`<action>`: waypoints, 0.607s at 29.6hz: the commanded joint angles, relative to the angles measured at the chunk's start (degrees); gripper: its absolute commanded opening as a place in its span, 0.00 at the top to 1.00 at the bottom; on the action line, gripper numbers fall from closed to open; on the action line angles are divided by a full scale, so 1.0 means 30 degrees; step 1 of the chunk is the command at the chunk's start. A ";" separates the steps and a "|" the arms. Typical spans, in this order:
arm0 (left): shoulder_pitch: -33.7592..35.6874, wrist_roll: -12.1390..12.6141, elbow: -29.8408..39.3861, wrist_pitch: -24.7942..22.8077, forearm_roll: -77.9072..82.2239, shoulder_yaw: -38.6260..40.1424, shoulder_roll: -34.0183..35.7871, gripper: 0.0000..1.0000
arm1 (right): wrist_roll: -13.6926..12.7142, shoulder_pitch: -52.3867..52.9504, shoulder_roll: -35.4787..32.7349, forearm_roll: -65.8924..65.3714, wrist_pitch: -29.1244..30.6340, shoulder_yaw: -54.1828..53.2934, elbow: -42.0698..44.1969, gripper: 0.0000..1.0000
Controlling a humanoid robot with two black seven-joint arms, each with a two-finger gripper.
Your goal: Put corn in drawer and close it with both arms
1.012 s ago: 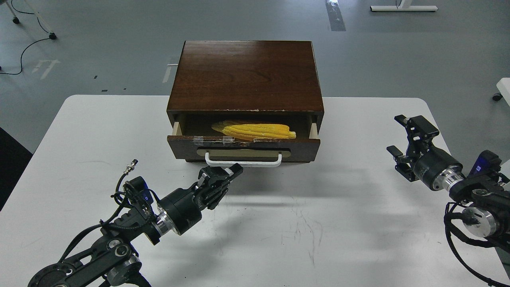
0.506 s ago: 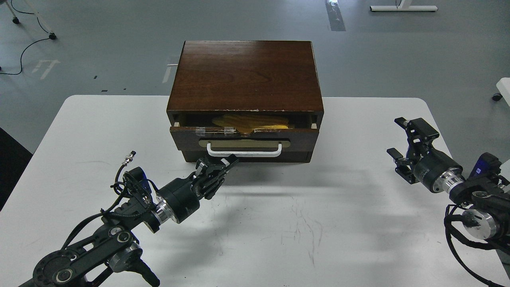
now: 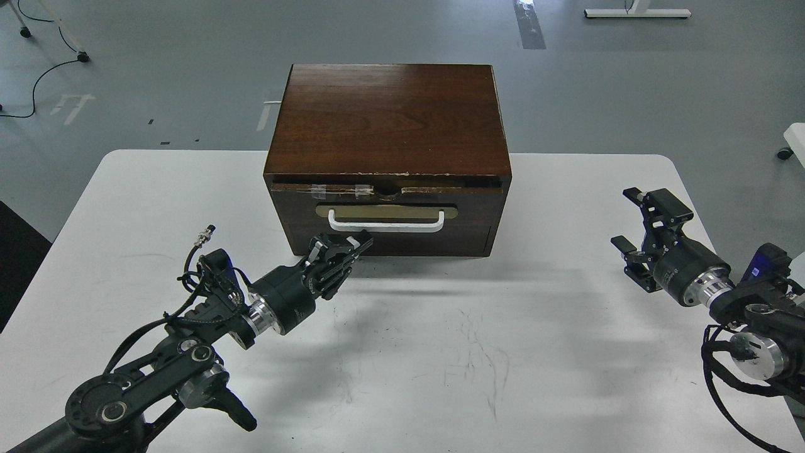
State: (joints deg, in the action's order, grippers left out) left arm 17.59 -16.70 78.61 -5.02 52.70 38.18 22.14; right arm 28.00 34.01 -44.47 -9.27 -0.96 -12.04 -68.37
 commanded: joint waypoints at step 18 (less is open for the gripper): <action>-0.0325 -0.0352 0.1097 -0.2192 -0.0487 -0.0275 0.1200 1.00 | 0.0000 -0.0029 -0.0001 0.0013 0.0025 -0.0001 -0.0003 0.01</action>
State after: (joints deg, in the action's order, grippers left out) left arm 17.89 -17.02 79.93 -8.82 51.14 37.30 23.51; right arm 28.01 33.92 -44.47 -9.24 -0.89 -11.96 -68.38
